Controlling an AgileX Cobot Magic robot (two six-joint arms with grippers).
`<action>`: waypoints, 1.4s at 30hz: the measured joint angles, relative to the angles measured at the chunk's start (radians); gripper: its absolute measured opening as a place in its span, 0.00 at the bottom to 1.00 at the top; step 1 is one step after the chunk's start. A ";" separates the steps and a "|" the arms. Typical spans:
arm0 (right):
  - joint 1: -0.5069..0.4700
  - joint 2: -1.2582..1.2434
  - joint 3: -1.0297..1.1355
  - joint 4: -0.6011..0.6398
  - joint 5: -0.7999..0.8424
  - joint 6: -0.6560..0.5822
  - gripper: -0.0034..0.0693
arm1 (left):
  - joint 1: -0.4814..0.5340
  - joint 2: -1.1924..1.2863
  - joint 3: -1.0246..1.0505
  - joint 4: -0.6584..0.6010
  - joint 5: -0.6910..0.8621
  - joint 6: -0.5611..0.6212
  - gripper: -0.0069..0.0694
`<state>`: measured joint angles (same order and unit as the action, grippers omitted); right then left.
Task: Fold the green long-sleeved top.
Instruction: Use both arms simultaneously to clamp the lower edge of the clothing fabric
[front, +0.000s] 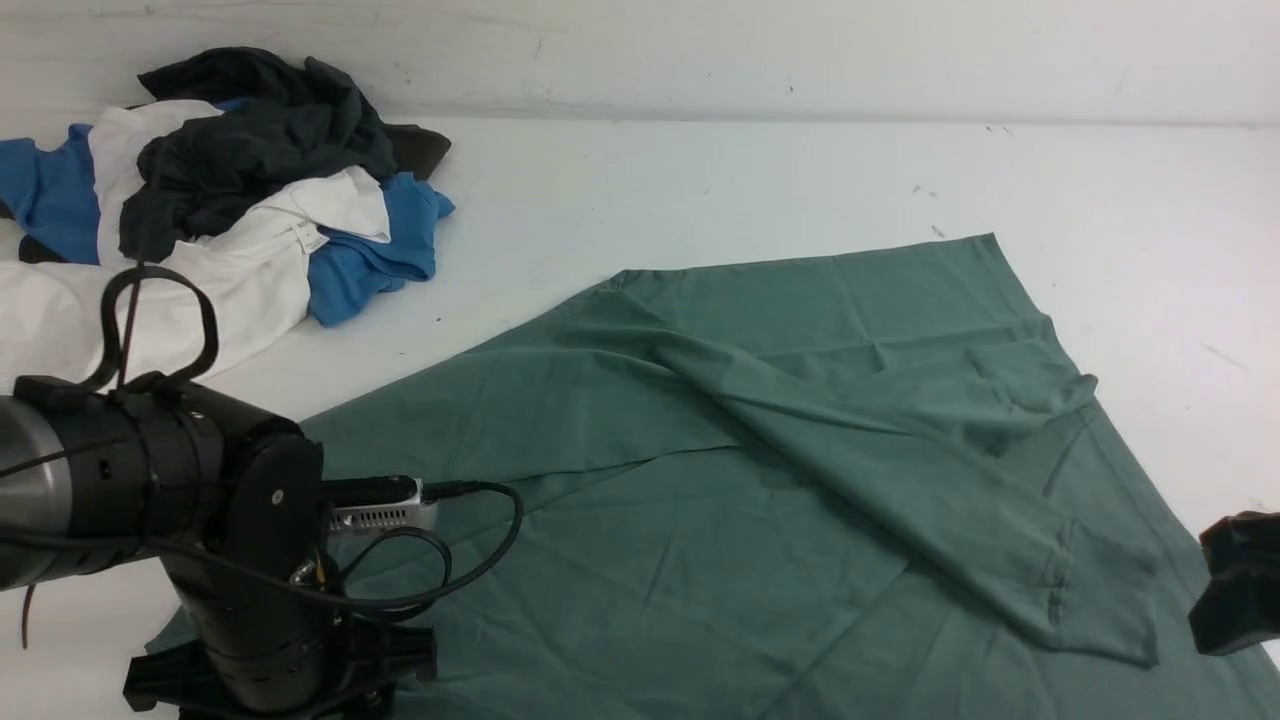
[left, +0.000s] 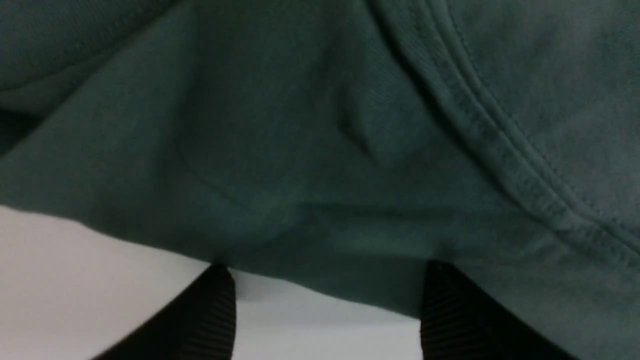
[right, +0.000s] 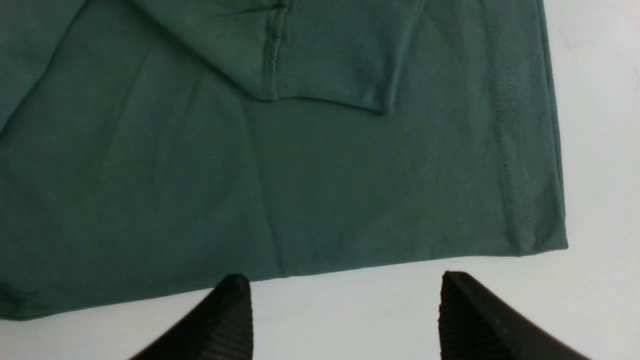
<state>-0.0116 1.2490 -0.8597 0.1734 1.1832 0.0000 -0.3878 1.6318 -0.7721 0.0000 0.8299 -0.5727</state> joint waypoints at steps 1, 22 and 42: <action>0.000 0.000 0.000 0.000 0.000 0.000 0.68 | 0.000 0.006 -0.004 0.000 0.003 0.000 0.70; 0.000 -0.034 0.301 -0.014 -0.035 0.000 0.68 | 0.004 -0.013 -0.002 0.105 0.050 0.112 0.11; 0.000 0.181 0.326 -0.109 -0.244 0.020 0.60 | 0.005 -0.027 0.000 0.128 0.056 0.117 0.11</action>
<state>-0.0116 1.4303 -0.5332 0.0641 0.9388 0.0203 -0.3825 1.6049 -0.7719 0.1278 0.8857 -0.4557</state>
